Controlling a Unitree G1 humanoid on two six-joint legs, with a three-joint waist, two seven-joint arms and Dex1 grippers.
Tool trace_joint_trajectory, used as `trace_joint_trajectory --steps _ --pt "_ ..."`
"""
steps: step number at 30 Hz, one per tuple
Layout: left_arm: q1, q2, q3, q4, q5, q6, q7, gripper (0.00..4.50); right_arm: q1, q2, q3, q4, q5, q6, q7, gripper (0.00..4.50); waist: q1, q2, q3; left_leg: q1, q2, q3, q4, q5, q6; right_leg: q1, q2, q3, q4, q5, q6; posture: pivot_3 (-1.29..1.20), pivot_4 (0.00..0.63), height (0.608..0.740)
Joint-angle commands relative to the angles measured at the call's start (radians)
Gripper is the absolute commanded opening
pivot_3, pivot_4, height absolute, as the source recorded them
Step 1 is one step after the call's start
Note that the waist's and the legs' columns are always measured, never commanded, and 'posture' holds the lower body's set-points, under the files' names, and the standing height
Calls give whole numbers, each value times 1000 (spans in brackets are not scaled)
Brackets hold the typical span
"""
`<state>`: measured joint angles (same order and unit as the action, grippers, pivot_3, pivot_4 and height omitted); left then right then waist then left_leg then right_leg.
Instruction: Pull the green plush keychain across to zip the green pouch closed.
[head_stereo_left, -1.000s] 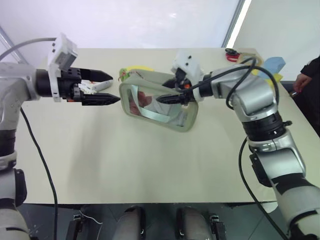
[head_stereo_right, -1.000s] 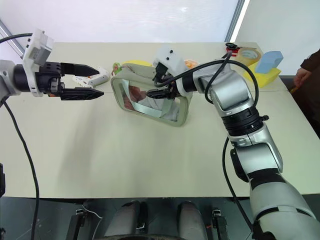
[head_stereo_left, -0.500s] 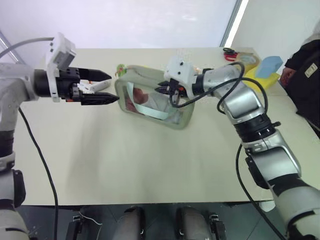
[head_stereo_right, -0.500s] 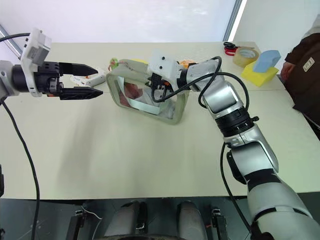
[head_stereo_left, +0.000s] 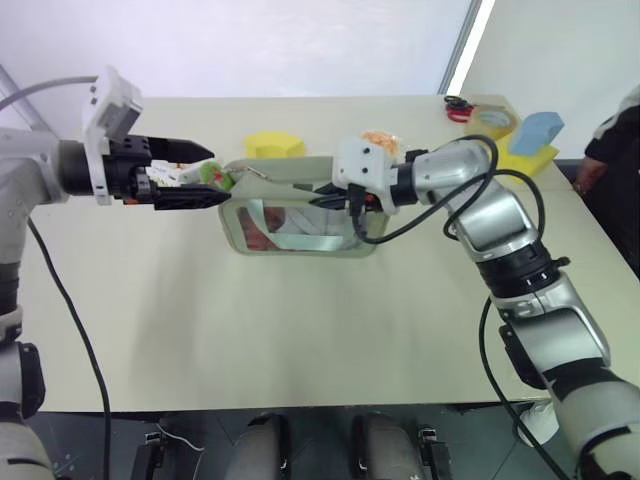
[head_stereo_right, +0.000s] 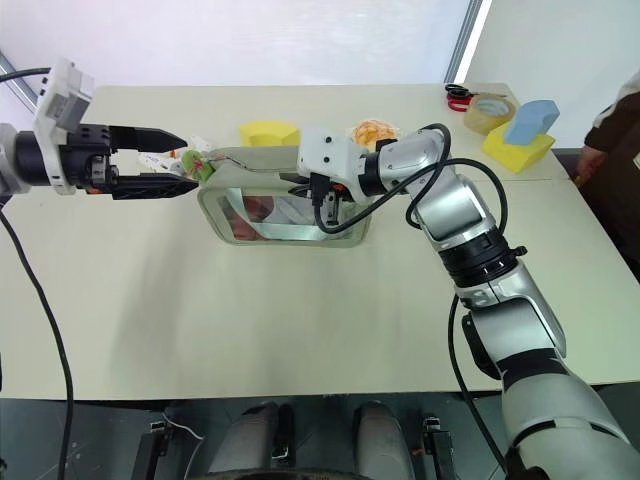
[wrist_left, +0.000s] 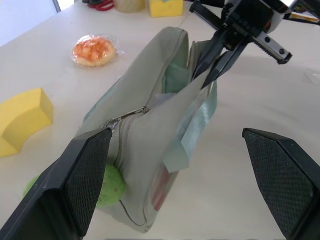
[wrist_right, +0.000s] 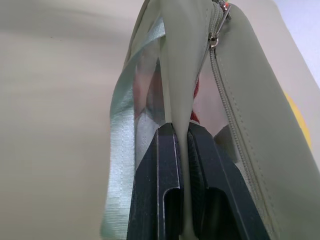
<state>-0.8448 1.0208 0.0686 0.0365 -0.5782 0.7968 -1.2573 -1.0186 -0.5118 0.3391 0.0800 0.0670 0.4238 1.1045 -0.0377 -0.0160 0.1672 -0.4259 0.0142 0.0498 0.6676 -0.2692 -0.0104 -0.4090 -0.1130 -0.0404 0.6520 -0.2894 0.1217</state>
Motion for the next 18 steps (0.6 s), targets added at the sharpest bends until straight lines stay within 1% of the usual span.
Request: trace_joint_trajectory --steps 1,10,14,18 --pt "-13 9 34 -20 -5 -19 3 4500 -9 0 -25 -55 22 52 2 26 -1 0 0 0 0 0 0 0 0 0 0 0 0 0 0 0 150 740" --pt "-37 -6 18 -16 0 -18 8 4500 -39 -4 -40 -122 57 180 -5 26 -1 0 0 0 0 0 0 0 0 0 0 0 0 0 0 0 150 740" --pt "-40 -5 17 -4 4 -25 1 4500 -66 0 -45 -107 56 183 -8 26 -1 0 0 0 0 0 0 0 0 0 0 0 0 0 0 0 150 740" --pt "-36 -8 18 -5 4 -29 1 4500 -50 -8 -35 -95 46 141 1 26 -1 0 0 0 0 0 0 0 0 0 0 0 0 0 0 0 150 740"
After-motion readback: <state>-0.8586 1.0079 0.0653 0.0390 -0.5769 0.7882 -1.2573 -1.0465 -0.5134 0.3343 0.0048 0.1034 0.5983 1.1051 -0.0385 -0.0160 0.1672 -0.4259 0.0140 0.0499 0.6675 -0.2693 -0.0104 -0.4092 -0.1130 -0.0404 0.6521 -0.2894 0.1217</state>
